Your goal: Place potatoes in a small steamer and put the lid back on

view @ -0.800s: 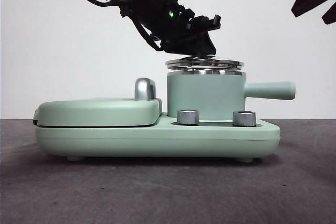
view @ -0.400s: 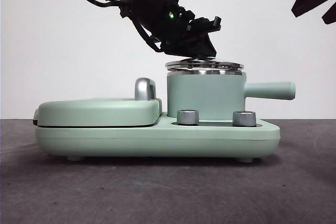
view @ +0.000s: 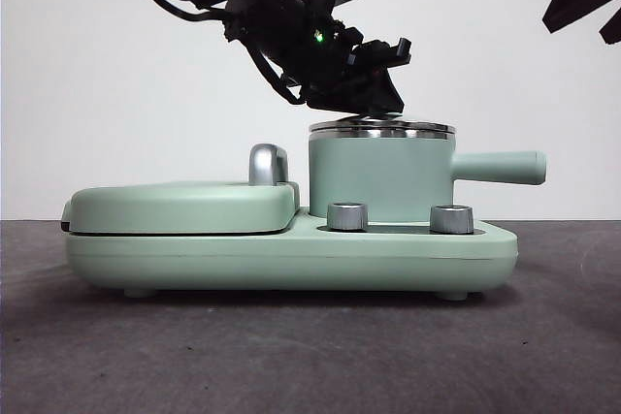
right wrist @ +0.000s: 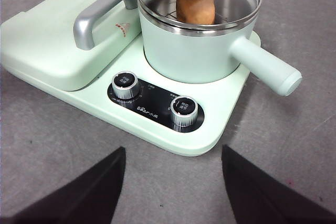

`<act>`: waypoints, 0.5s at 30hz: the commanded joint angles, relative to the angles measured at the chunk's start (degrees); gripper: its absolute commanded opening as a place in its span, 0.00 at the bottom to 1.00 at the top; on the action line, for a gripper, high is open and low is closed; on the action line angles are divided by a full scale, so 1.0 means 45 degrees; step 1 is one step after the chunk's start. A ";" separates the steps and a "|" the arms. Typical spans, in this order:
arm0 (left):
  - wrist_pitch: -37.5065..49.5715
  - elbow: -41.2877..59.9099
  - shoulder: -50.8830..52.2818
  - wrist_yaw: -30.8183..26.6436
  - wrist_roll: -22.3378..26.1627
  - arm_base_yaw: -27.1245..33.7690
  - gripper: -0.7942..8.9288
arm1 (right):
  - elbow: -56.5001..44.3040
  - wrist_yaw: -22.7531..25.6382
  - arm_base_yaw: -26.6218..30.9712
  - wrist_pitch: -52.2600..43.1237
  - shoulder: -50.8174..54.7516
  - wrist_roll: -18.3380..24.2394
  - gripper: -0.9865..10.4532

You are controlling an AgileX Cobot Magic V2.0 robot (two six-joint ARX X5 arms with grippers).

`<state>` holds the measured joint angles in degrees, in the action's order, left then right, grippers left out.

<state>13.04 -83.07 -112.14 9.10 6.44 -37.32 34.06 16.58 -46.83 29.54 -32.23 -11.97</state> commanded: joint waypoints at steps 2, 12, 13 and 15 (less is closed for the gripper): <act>0.0024 -0.0379 -0.0321 0.0044 0.0039 -0.0117 0.09 | -0.0005 0.0049 -0.0126 -0.0073 -0.0053 0.0092 0.34; -0.1423 -0.0379 -0.0340 0.0039 0.0083 -0.0053 0.09 | -0.0005 0.0049 -0.0126 -0.0073 -0.0053 0.0092 0.34; -0.1554 -0.0379 -0.0335 0.0039 0.0078 -0.0053 0.09 | -0.0005 0.0049 -0.0126 -0.0073 -0.0053 0.0092 0.34; -0.1671 -0.0384 -0.0330 0.0034 0.0078 -0.0053 0.09 | -0.0005 0.0049 -0.0126 -0.0073 -0.0053 0.0092 0.34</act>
<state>8.60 -84.51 -112.12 9.10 6.83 -37.28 34.06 16.58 -46.83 29.54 -32.23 -11.94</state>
